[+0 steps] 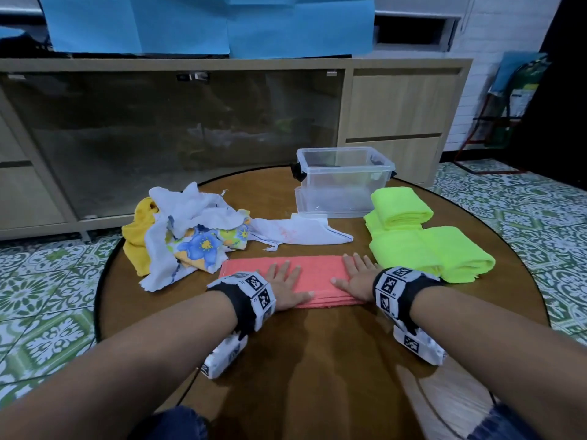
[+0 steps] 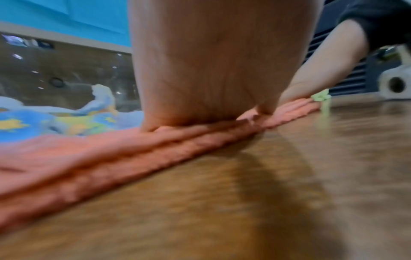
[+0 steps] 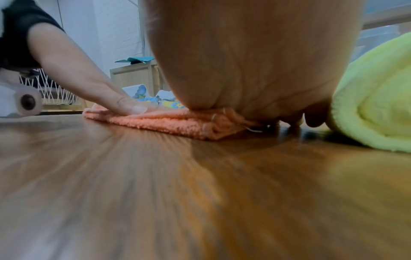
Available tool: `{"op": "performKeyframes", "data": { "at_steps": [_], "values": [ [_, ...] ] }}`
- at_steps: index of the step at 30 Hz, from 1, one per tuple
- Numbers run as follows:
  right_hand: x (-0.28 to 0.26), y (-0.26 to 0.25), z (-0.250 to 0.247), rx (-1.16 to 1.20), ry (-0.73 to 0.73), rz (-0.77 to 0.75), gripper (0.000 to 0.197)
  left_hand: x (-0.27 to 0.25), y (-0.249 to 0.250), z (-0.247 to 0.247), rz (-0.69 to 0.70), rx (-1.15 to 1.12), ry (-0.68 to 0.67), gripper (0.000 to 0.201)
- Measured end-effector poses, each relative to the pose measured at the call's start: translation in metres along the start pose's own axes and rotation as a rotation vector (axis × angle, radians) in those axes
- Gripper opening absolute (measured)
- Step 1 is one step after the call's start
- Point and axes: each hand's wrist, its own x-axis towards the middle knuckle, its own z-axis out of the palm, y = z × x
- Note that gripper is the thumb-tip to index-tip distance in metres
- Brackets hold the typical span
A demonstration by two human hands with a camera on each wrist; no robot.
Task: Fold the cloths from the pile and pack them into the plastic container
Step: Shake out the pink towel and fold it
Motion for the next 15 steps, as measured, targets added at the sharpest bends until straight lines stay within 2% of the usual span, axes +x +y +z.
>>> {"op": "performKeyframes", "data": {
  "at_steps": [6,8,10,12,15],
  "values": [
    [-0.008,-0.001,-0.008,-0.022,0.022,-0.049,0.077,-0.015,-0.054,-0.016,-0.111,0.057,-0.129,0.091],
    [-0.017,-0.003,-0.018,-0.105,0.156,-0.163,0.073,-0.019,-0.066,-0.023,-0.071,0.136,-0.125,0.097],
    [-0.025,-0.005,-0.030,-0.155,0.301,-0.344,0.063,-0.024,-0.070,-0.028,0.004,0.210,-0.029,0.097],
    [-0.030,-0.008,-0.038,-0.160,0.249,-0.434,0.051,-0.026,-0.069,-0.028,0.077,0.220,0.062,0.087],
    [-0.034,-0.009,-0.037,-0.184,0.044,-0.376,0.054,-0.029,-0.063,-0.024,0.109,0.224,0.058,0.078]
  ]
}}
